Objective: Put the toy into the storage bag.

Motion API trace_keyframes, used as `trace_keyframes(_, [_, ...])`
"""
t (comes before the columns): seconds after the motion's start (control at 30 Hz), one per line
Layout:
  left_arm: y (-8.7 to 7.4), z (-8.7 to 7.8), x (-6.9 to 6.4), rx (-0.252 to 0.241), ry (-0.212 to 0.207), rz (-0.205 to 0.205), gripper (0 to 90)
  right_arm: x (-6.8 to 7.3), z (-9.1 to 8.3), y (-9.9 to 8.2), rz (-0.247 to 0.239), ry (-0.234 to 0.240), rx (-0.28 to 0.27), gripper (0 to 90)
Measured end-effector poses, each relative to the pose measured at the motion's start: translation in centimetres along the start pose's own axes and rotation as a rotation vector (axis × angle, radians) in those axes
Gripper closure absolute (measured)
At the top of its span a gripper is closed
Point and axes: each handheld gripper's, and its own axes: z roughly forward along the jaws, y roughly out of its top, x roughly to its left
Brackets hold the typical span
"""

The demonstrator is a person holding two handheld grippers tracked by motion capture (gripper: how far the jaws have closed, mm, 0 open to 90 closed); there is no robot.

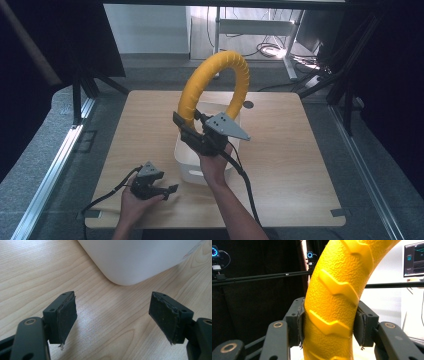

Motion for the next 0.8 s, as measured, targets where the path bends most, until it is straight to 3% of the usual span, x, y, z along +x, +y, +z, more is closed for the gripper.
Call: trace_keyframes(0.8, [0.0, 0.1, 0.0, -0.003, 0.000, -0.005, 22.5, 1.0, 0.5, -2.3, 0.025, -0.020, 0.014, 49.8])
